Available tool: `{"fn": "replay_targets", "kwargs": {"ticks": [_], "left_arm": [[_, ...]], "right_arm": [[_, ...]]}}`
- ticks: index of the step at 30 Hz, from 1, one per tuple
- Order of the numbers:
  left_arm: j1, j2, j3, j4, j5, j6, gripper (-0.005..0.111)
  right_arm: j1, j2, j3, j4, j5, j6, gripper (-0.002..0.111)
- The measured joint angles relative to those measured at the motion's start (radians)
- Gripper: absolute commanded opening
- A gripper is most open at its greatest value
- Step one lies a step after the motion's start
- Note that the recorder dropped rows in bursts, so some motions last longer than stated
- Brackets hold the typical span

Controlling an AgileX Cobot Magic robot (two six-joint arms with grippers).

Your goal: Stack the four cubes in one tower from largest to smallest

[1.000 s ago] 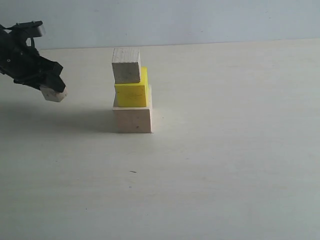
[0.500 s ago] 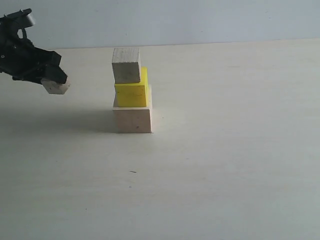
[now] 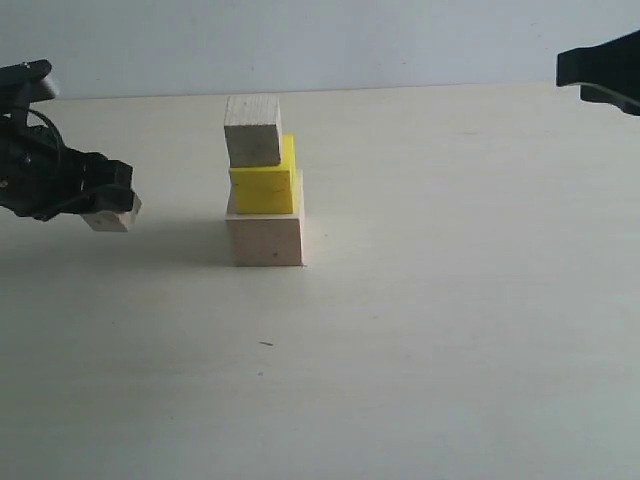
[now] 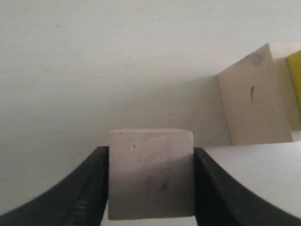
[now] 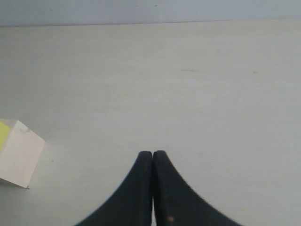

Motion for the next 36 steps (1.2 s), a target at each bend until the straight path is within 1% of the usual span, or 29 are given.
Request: {"fn": "replay_targets", "kwargs": {"ticks": [3,14,24,26,27,32,34,36], "left_arm": [[-0.030,-0.024,0.048,-0.007,-0.061,-0.004,0.000],[-0.028,0.028,0.117,-0.011,-0.132,-0.004,0.000],[-0.028,0.095,0.127,-0.005,-0.169,-0.004,0.000],[-0.028,0.095,0.127,-0.005,-0.171,-0.004,0.003],[-0.028,0.095,0.127,-0.005,-0.172,-0.004,0.007],[-0.028,0.095,0.127,-0.005,-0.172,-0.004,0.031],[-0.028,0.095,0.127,-0.005,-0.172,-0.004,0.035],[-0.028,0.095,0.127,-0.005,-0.172,-0.004,0.036]], "right_arm": [[0.000,-0.020,0.002,0.028,-0.002,0.000,0.000],[0.000,-0.041,0.002,0.048,0.002,-0.002,0.000],[0.000,-0.041,0.002,0.050,0.006,-0.002,0.000],[0.000,-0.041,0.002,0.050,0.008,-0.002,0.000],[0.000,-0.041,0.002,0.050,0.008,-0.002,0.000],[0.000,-0.041,0.002,0.050,0.010,-0.002,0.000],[0.000,-0.041,0.002,0.050,0.010,-0.002,0.000],[0.000,-0.041,0.002,0.050,0.010,-0.002,0.000]]}}
